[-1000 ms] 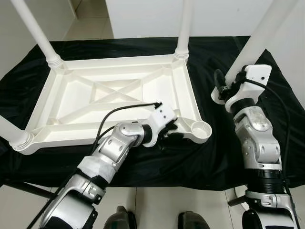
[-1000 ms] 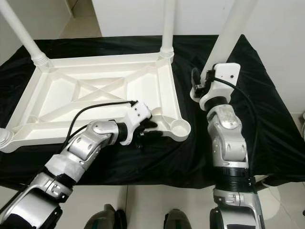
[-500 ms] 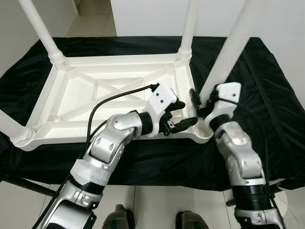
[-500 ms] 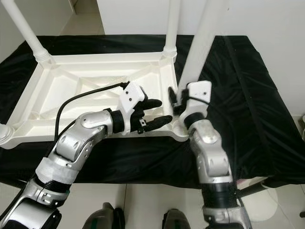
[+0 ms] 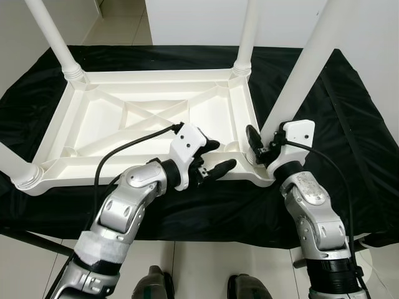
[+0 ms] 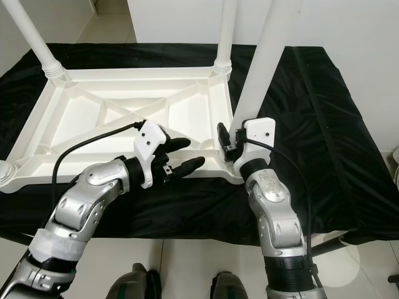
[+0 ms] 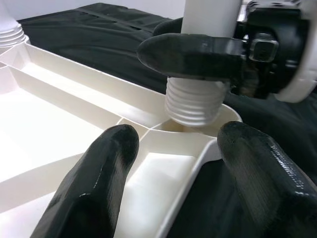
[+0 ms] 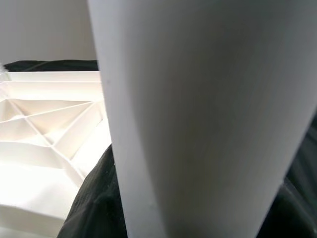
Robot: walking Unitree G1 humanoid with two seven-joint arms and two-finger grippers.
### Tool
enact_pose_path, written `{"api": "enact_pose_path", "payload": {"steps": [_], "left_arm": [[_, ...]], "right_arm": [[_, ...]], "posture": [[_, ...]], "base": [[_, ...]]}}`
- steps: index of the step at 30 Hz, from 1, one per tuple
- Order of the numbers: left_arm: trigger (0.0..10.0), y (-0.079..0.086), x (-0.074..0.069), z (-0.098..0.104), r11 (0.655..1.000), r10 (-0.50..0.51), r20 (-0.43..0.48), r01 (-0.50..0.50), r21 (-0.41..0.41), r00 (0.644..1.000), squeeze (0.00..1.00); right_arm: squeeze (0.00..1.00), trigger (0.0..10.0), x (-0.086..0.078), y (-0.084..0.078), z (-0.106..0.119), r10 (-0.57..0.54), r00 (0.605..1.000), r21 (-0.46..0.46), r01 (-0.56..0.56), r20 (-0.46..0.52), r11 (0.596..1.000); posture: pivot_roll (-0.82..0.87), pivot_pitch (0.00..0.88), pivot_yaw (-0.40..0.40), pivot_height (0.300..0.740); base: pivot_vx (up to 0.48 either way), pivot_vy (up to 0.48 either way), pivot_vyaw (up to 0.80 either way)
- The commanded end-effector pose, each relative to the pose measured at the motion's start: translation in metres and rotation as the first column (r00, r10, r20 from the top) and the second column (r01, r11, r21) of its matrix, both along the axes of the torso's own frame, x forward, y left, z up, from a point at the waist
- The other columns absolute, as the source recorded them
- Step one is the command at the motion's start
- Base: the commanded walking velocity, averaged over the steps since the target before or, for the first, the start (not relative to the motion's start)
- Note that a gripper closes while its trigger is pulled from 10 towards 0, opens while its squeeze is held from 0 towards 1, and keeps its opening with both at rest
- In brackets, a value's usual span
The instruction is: Building children table
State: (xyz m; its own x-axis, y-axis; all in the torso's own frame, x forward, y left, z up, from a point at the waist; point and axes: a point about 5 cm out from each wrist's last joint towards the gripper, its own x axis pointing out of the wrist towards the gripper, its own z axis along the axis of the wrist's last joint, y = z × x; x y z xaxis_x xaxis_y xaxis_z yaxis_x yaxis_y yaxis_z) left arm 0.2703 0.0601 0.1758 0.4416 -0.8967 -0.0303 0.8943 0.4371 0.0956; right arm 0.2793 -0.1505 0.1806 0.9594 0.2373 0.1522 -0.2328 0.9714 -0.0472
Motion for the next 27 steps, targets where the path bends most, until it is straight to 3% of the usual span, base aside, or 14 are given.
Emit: {"api": "enact_pose_path", "payload": {"steps": [1, 7, 10, 14, 22, 27], "left_arm": [[10.0, 0.005, 0.003, 0.003, 0.996, 0.088, 0.010, -0.088, -0.014, 0.996, 0.00], [10.0, 0.003, -0.005, 0.007, 0.995, 0.088, -0.005, -0.088, -0.042, 0.996, 0.00], [10.0, 0.001, -0.007, 0.003, 0.994, 0.107, -0.030, -0.107, -0.011, 0.994, 0.00], [10.0, -0.001, -0.009, 0.006, 0.991, 0.117, -0.056, -0.120, -0.050, 0.991, 0.00], [10.0, 0.000, -0.014, 0.009, 0.995, 0.089, -0.080, -0.092, -0.040, 0.993, 0.00], [10.0, 0.002, -0.015, 0.011, 0.993, 0.106, -0.083, -0.109, -0.032, 0.991, 0.00]], "right_arm": [[0.00, 10.0, -0.002, -0.002, 0.001, -0.004, 1.000, -0.007, 0.004, 0.004, 1.000], [0.00, 10.0, -0.006, -0.007, -0.006, -0.012, 1.000, -0.026, 0.012, -0.020, 1.000], [0.00, 10.0, -0.010, -0.007, -0.012, 0.001, 0.999, -0.035, -0.002, -0.039, 0.999], [0.00, 10.0, -0.014, -0.006, -0.017, 0.034, 0.999, -0.047, -0.036, -0.040, 0.998], [0.00, 10.0, -0.019, 0.000, -0.029, 0.110, 0.992, -0.111, -0.116, -0.054, 0.987], [0.00, 10.0, -0.021, -0.005, -0.037, 0.123, 0.991, -0.167, -0.129, -0.049, 0.977]], "posture": [[-0.10, 0.077, 0.045, 0.740], [-0.09, 0.078, 0.038, 0.740], [-0.10, 0.083, 0.037, 0.740], [-0.10, 0.083, 0.037, 0.740], [-0.09, 0.088, 0.037, 0.740], [-0.08, 0.092, 0.039, 0.740]], "base": [[0.000, 0.000, 0.00], [0.000, 0.000, 0.00], [0.000, 0.000, 0.00], [0.000, 0.000, 0.00], [0.000, 0.000, 0.00], [0.000, 0.000, 0.00]]}}
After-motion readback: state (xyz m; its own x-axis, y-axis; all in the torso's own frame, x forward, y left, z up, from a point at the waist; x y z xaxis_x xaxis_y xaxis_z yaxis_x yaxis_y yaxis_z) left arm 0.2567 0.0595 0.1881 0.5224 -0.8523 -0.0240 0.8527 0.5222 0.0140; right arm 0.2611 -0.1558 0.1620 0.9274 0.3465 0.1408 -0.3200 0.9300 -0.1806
